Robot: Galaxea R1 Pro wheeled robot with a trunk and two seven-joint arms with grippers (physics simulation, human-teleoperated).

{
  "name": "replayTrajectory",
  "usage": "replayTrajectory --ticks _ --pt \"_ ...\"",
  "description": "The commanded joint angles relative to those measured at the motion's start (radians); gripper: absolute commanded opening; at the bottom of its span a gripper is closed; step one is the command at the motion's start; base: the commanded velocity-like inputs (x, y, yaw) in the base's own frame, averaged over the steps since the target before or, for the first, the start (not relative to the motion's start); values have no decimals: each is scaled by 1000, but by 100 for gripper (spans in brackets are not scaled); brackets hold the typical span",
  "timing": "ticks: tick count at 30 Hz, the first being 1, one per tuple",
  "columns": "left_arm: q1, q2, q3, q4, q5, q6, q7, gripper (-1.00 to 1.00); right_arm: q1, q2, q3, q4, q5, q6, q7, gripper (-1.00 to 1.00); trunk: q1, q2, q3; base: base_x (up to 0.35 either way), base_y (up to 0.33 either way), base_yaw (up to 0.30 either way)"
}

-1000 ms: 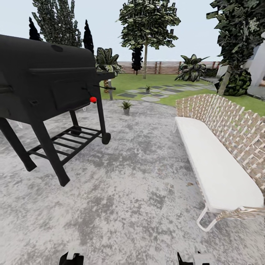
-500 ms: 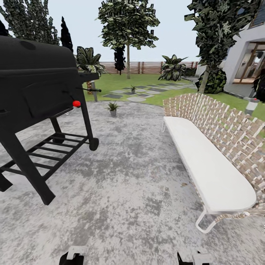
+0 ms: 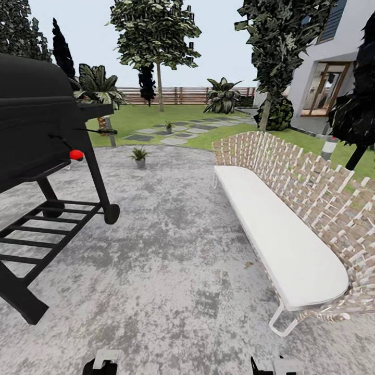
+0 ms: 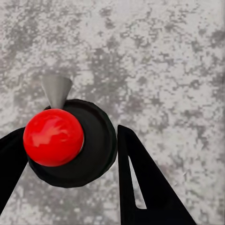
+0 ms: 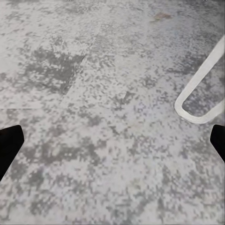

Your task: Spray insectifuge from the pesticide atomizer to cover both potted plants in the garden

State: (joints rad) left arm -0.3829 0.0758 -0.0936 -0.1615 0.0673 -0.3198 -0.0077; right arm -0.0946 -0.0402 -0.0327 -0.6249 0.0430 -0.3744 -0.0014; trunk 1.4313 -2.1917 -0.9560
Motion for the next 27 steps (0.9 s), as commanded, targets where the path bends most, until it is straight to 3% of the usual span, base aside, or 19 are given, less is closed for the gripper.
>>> replayTrajectory --ticks 1,11,27 --pt "1 0 -8 1 7 -3 -1 -100 -1 0 -2 1 5 -3 0 100 0 0 -1 49 0 -27" --pt "2 -4 -8 0 6 -4 -2 -100 -1 0 -3 1 5 -3 1 100 0 0 -1 47 0 -5" --pt "2 -4 -8 0 6 -4 -1 -100 -1 0 -1 2 6 -3 3 100 0 0 -1 316 81 0"
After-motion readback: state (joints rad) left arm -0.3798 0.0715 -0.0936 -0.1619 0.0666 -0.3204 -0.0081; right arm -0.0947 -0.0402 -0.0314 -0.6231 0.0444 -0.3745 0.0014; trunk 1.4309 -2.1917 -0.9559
